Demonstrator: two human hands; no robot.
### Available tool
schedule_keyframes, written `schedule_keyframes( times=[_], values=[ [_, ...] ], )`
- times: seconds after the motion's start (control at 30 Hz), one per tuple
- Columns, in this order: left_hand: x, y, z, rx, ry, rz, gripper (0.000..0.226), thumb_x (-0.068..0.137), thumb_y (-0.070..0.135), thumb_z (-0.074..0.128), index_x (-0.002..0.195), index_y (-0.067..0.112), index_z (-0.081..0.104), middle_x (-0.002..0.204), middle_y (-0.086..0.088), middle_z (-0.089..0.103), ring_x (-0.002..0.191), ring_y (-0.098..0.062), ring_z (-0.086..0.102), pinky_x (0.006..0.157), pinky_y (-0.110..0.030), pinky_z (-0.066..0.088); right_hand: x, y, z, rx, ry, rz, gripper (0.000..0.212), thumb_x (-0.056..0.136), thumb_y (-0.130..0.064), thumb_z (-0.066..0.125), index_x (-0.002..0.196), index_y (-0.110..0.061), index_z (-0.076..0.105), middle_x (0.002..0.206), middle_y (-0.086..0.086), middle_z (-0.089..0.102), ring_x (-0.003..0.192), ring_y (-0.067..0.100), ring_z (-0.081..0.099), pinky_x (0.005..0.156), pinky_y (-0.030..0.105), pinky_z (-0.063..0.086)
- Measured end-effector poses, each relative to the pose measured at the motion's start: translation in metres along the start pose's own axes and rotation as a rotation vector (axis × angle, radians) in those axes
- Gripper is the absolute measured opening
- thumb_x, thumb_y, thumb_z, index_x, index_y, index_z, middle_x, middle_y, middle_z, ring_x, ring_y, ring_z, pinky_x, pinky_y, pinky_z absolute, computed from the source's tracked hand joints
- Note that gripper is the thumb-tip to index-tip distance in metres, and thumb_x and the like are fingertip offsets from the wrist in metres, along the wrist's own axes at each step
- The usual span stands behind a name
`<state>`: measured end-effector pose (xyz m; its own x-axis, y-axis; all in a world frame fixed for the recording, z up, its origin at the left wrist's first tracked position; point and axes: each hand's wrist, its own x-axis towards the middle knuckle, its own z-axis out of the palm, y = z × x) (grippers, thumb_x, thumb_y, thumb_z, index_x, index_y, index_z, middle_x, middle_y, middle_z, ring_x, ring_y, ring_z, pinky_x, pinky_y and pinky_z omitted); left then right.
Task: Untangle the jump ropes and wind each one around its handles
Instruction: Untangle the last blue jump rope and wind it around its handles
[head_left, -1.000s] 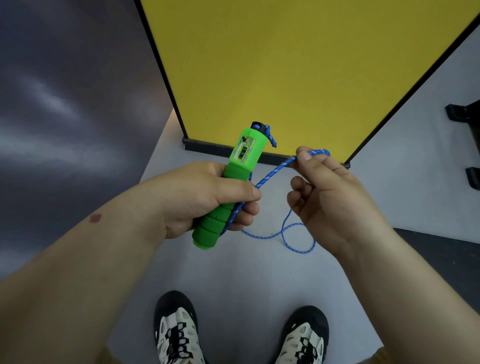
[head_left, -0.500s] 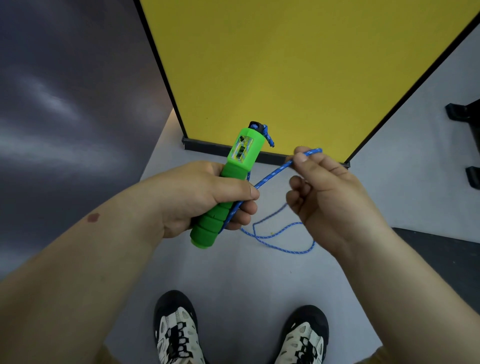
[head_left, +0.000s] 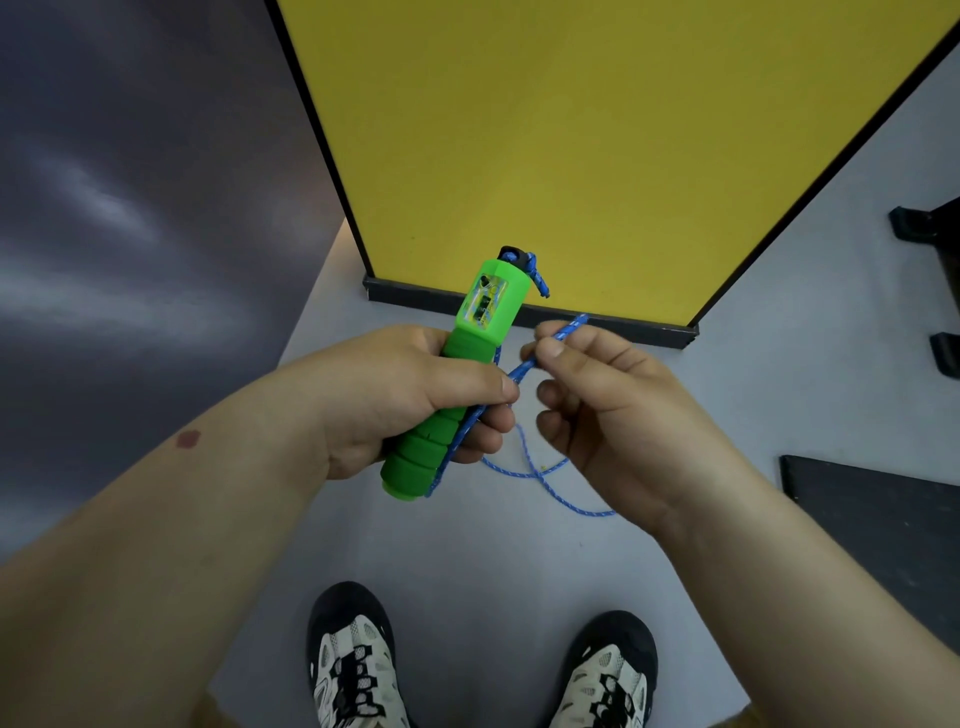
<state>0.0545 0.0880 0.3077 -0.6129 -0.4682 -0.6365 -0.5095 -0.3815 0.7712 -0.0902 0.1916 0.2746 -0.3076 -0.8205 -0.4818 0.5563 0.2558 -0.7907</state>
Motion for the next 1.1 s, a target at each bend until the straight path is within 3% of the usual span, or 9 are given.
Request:
schedule_keyframes(
  times=[0.23,0.43,0.53,0.7,0.93,1.1],
  values=[
    [0.001,0.000,-0.002,-0.008,-0.005,-0.008,0.010,0.092,0.014,0.069,0.090,0.005,0.069,0.078,-0.009,0.072,0.066,-0.019,0.068,0.068,-0.031,0.057,0.007,-0.014,-0.013,0.133,0.186,-0.070,0.006,0.091,-0.022,0.070,0.097,-0.022,0.070,0.088,-0.008,0.070,0.063,0.007,0.051,0.063,0.024,0.042],
    [0.000,0.000,0.000,-0.014,0.002,-0.005,0.008,0.092,0.014,0.069,0.092,0.005,0.069,0.078,-0.009,0.073,0.067,-0.018,0.069,0.071,-0.034,0.059,0.001,-0.006,-0.005,0.027,0.015,0.001,0.007,0.089,-0.019,0.071,0.093,-0.024,0.073,0.090,-0.004,0.067,0.064,0.007,0.054,0.063,0.024,0.045],
    [0.000,0.000,0.000,-0.013,0.010,-0.009,0.009,0.092,0.014,0.068,0.095,0.005,0.069,0.077,-0.008,0.073,0.067,-0.018,0.070,0.072,-0.034,0.060,-0.004,0.000,0.001,-0.058,-0.054,0.022,0.011,0.089,-0.015,0.070,0.094,-0.022,0.075,0.082,-0.003,0.066,0.064,0.008,0.055,0.064,0.026,0.045],
    [0.000,0.001,-0.001,-0.012,0.018,-0.009,0.008,0.092,0.014,0.069,0.090,0.006,0.069,0.076,-0.008,0.073,0.065,-0.018,0.069,0.070,-0.033,0.059,0.001,-0.004,-0.002,0.021,0.045,-0.028,0.009,0.091,-0.015,0.069,0.095,-0.022,0.074,0.093,0.000,0.067,0.065,0.008,0.052,0.065,0.026,0.043],
    [0.000,0.001,-0.002,0.010,-0.002,0.001,0.009,0.093,0.014,0.068,0.088,0.005,0.069,0.078,-0.009,0.072,0.066,-0.017,0.068,0.068,-0.031,0.057,0.008,-0.015,-0.013,0.119,0.231,-0.106,0.005,0.091,-0.021,0.071,0.095,-0.022,0.072,0.090,-0.005,0.069,0.063,0.008,0.051,0.062,0.024,0.044],
    [-0.001,0.001,-0.001,0.002,0.008,0.004,0.008,0.093,0.013,0.068,0.091,0.005,0.069,0.078,-0.009,0.073,0.067,-0.017,0.069,0.071,-0.033,0.061,0.004,-0.007,-0.008,0.072,0.108,-0.027,0.005,0.090,-0.024,0.071,0.094,-0.022,0.072,0.090,-0.005,0.068,0.064,0.008,0.053,0.061,0.024,0.045]
  ],
)
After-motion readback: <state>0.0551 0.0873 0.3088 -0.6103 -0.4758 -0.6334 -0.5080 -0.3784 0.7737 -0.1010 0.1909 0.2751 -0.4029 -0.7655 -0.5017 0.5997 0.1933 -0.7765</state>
